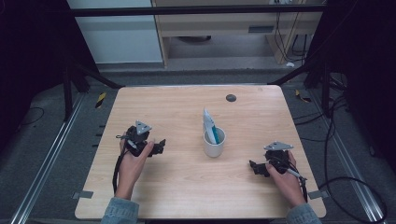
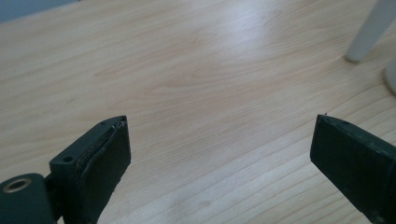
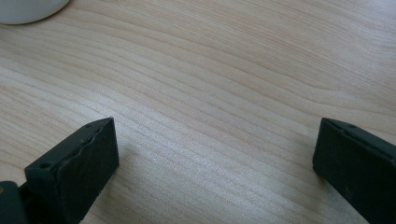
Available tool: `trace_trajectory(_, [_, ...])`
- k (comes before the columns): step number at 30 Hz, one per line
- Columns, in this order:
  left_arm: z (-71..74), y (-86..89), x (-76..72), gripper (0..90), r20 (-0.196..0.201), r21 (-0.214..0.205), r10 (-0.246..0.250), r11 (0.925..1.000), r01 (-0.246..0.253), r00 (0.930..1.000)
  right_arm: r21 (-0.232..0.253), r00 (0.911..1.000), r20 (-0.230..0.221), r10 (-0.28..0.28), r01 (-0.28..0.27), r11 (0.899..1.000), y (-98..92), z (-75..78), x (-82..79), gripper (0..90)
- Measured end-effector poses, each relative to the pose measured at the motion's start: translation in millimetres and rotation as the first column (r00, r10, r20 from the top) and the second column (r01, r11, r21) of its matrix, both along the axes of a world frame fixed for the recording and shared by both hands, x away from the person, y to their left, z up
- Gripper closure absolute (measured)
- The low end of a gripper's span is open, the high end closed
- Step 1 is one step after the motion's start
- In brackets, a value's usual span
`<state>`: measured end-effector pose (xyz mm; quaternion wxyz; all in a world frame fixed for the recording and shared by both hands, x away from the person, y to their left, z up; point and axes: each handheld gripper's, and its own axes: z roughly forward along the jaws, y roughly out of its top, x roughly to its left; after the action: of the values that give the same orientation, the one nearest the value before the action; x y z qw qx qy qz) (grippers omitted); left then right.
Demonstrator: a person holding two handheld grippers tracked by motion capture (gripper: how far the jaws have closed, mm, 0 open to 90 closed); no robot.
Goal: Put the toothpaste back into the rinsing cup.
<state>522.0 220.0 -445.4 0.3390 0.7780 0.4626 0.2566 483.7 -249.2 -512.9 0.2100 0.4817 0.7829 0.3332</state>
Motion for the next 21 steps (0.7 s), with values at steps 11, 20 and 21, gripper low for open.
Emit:
trace_trajectory(11, [-27.9, 34.3, 7.9, 5.8, -0.09, 0.04, 0.054, 0.9979, -0.051, 0.9945, 0.001, 1.0, -0.001, -0.001, 0.001, 1.0, 0.1, 0.0, 0.0, 0.5])
trace_trajectory(20, [-36.2, 55.9, 11.3, 5.8, -0.066, 0.033, 0.141, 0.9898, -0.139, 0.9878, 0.001, 1.0, -0.001, 0.0, 0.0, 1.0, 0.1, 0.1, 0.0, 0.5])
trace_trajectory(21, [-38.8, 59.0, 12.3, 5.8, -0.074, 0.028, 0.138, 0.9903, -0.136, 0.9876, 0.001, 1.0, 0.0, 0.0, 0.0, 1.0, 0.0, 0.0, 0.0, 0.5])
